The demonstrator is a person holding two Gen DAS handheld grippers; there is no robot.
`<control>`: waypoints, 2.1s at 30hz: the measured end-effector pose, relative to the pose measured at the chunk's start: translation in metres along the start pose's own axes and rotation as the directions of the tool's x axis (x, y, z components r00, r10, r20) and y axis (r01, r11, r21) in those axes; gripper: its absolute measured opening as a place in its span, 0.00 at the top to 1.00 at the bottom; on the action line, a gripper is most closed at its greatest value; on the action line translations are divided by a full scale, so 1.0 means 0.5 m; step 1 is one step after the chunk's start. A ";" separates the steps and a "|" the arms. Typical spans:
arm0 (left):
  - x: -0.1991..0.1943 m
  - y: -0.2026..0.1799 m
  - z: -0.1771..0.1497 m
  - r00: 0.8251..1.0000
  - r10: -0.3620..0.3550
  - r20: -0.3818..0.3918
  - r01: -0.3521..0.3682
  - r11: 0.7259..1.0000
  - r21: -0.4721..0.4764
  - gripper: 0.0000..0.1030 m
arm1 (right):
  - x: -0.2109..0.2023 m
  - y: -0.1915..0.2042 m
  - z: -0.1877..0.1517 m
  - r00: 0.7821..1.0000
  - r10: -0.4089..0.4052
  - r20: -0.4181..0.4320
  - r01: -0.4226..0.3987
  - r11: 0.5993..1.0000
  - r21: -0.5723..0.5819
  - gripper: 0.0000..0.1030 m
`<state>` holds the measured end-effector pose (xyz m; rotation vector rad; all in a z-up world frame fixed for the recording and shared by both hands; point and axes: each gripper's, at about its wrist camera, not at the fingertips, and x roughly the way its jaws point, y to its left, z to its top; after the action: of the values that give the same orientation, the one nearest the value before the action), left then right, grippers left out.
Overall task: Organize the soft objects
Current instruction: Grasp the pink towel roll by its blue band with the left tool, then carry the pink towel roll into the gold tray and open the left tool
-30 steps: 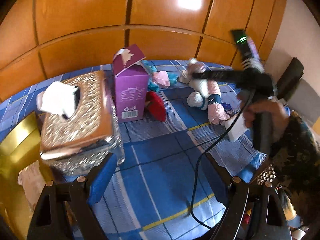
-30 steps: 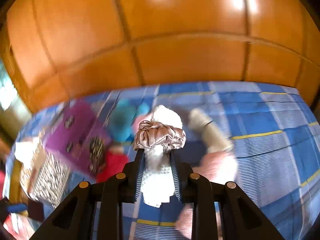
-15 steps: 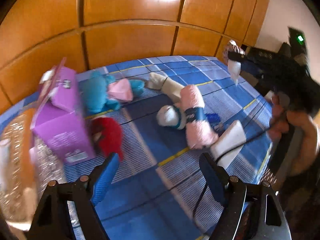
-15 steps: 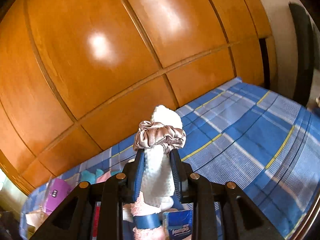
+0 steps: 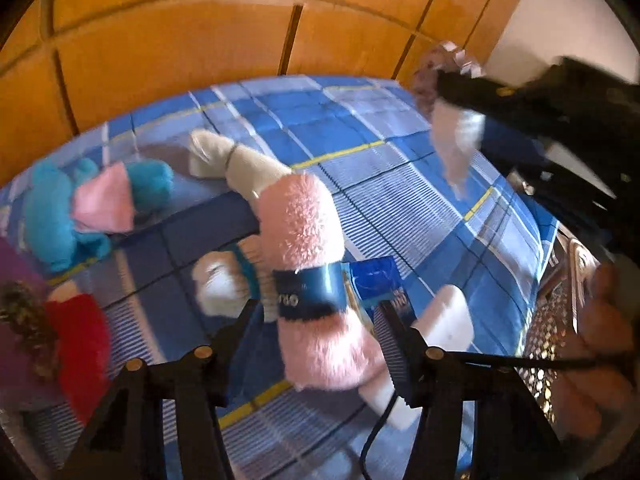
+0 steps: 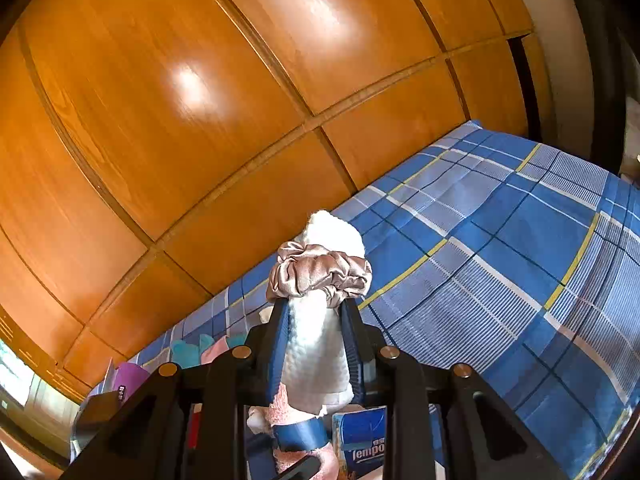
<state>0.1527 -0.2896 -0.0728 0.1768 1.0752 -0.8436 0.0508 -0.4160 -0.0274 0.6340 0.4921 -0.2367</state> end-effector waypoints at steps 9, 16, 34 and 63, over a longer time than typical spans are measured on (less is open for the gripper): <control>-0.008 0.009 -0.006 0.998 -0.057 -0.004 0.057 0.998 -0.036 0.70 | 0.011 0.003 -0.006 0.999 0.011 -0.030 -0.011 1.000 -0.005 0.75; -0.144 0.049 0.055 0.987 -0.090 0.134 0.104 0.989 -0.101 0.70 | 0.017 0.007 -0.011 0.999 -0.008 -0.053 0.007 1.000 -0.013 0.75; -0.559 0.417 0.035 0.808 0.461 0.367 -0.252 0.834 -0.492 0.70 | 0.063 0.078 -0.043 0.982 -0.018 -0.186 -0.019 0.980 -0.196 0.75; -0.553 0.582 -0.549 0.865 0.440 0.240 -0.092 0.609 -0.788 0.35 | 0.128 0.154 -0.122 0.935 -0.231 -0.269 0.086 0.883 -0.461 0.75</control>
<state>0.1015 0.1935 -0.0552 -0.5338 0.8771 -0.0690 0.1107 -0.3219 -0.0633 0.1776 0.8843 -0.1700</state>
